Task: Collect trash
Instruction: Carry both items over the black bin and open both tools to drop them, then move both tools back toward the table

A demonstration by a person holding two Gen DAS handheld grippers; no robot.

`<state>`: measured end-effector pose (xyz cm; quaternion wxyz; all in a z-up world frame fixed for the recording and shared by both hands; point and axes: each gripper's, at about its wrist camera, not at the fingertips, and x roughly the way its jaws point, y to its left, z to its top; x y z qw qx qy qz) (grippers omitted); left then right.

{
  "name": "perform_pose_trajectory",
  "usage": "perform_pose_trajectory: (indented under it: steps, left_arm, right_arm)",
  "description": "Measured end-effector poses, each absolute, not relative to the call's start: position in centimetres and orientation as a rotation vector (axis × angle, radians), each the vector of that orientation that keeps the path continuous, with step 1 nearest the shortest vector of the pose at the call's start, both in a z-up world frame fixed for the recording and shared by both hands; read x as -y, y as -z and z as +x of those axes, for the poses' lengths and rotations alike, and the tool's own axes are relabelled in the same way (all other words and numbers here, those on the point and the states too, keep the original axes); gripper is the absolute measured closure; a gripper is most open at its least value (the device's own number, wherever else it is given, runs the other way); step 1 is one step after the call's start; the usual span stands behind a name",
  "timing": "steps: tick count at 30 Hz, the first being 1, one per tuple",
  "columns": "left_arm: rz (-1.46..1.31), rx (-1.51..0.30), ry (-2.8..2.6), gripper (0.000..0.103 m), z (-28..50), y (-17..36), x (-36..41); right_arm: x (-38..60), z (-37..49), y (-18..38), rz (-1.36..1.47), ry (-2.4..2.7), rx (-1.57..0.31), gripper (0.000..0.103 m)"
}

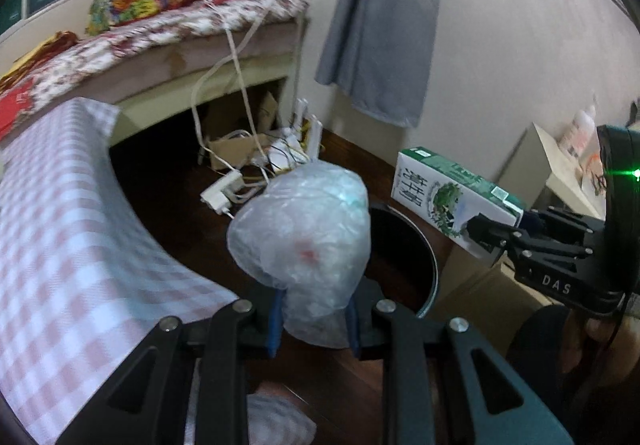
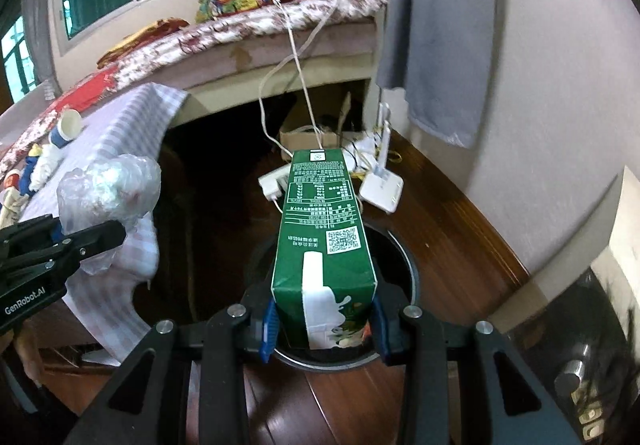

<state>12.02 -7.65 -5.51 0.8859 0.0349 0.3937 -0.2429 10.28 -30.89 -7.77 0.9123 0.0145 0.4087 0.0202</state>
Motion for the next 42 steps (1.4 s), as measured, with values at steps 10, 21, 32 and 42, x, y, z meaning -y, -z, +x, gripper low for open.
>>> perform_pose_trajectory:
  steps: [10, 21, 32, 42]
  left_arm:
    - [0.126, -0.949, 0.617, 0.076, 15.0, 10.3, 12.2]
    - [0.185, -1.071, 0.584, 0.004, 17.9, 13.9, 14.9]
    - [0.210, -1.010, 0.426, 0.001, 15.9, 13.3, 13.2]
    - [0.193, -0.952, 0.404, 0.001, 15.1, 10.7, 12.7]
  right_arm:
    - [32.7, 11.3, 12.0, 0.003, -0.066, -0.935, 0.063]
    - [32.7, 15.1, 17.8, -0.160, -0.067, -1.089, 0.013]
    - [34.4, 14.7, 17.0, -0.065, -0.002, -1.060, 0.000]
    - [34.2, 13.2, 13.9, -0.034, 0.019, -0.964, 0.000]
